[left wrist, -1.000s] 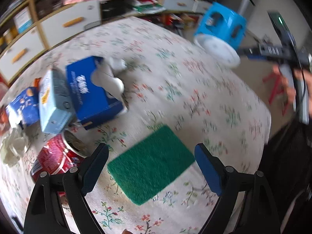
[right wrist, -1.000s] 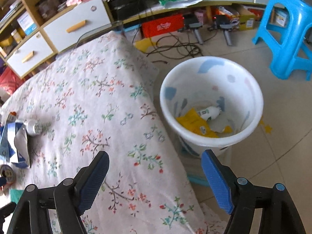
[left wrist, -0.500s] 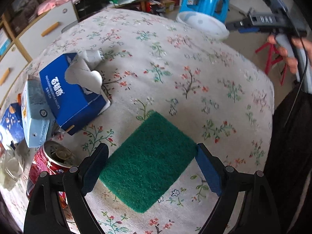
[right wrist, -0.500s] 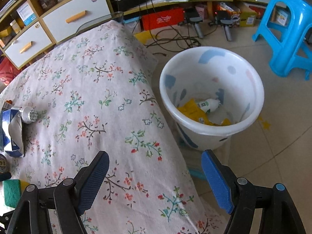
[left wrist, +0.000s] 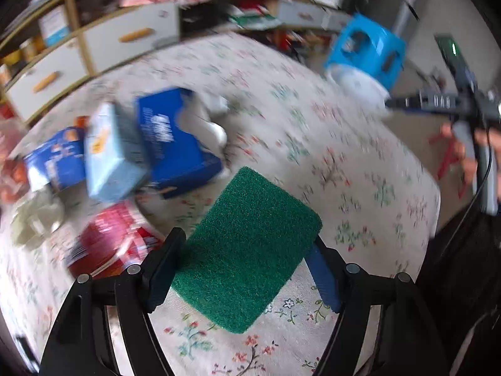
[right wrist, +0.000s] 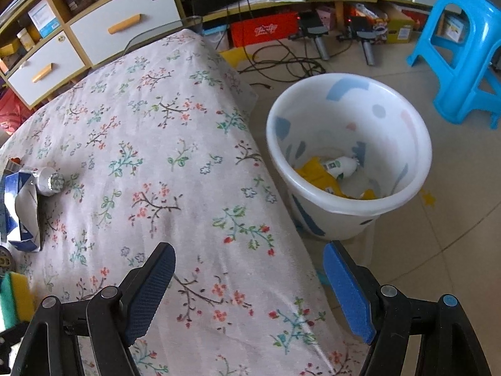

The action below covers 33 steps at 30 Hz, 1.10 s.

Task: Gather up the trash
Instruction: 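Grasp the green sponge with the left tool, then grasp the blue tissue box with the right tool while the left tool holds the sponge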

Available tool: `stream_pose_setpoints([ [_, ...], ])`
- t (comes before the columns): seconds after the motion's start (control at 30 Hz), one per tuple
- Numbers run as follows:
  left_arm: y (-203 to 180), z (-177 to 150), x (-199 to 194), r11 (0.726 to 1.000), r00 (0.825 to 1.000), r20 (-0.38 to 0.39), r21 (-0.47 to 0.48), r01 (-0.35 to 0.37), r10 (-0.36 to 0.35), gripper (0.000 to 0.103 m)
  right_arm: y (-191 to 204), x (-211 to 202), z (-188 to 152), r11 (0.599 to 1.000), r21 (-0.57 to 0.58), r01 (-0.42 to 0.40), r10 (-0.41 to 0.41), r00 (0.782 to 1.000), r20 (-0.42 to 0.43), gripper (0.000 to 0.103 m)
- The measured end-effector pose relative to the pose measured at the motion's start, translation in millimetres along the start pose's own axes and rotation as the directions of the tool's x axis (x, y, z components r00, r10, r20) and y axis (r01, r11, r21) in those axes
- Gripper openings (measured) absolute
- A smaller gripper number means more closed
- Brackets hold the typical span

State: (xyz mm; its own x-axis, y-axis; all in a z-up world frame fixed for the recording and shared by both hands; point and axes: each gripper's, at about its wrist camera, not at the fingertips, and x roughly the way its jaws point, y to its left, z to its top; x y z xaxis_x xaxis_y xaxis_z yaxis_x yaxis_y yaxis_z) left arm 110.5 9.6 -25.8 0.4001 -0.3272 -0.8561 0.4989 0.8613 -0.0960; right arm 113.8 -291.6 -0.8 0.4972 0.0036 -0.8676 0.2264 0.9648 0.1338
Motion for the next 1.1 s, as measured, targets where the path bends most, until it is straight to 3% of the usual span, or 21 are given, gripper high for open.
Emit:
stream_pose_setpoints([
  [0.1, 17.0, -4.0, -22.8, 0.994, 0.998, 0.063, -0.111, -0.019, 0.027, 0.078, 11.4, 0.2, 2.2, 1.0, -0.008, -0.011, 0.011, 1.0, 0.003, 0.082],
  [0.27, 53.4, -19.1, -52.4, 0.959, 0.989, 0.128, -0.281, -0.042, 0.081, 0.077, 48.2, 3.8, 5.2, 0.998, -0.054, -0.042, 0.042, 0.999, 0.005, 0.082],
  [0.53, 99.0, -47.4, -71.6, 0.885, 0.968, 0.128, -0.445, -0.137, 0.214, 0.078, 129.3, 21.3, 1.9, 0.983, -0.155, -0.102, 0.101, 0.995, -0.013, 0.082],
  [0.83, 127.7, -69.7, -72.4, 0.851, 0.958, 0.094, -0.488, -0.193, 0.271, 0.078, 217.3, 49.5, -15.1, 0.942, -0.283, -0.179, 0.173, 0.984, -0.047, 0.082],
  [0.93, 131.3, -73.9, -70.7, 0.849, 0.957, 0.086, -0.49, -0.2, 0.275, 0.078, 238.5, 59.0, -18.4, 0.93, -0.316, -0.19, 0.184, 0.982, -0.051, 0.092],
  [1.1, 136.3, -79.9, -69.9, 0.848, 0.958, 0.076, -0.488, -0.206, 0.276, 0.078, 263.7, 70.2, -20.9, 0.918, -0.34, -0.205, 0.201, 0.978, -0.048, 0.095],
])
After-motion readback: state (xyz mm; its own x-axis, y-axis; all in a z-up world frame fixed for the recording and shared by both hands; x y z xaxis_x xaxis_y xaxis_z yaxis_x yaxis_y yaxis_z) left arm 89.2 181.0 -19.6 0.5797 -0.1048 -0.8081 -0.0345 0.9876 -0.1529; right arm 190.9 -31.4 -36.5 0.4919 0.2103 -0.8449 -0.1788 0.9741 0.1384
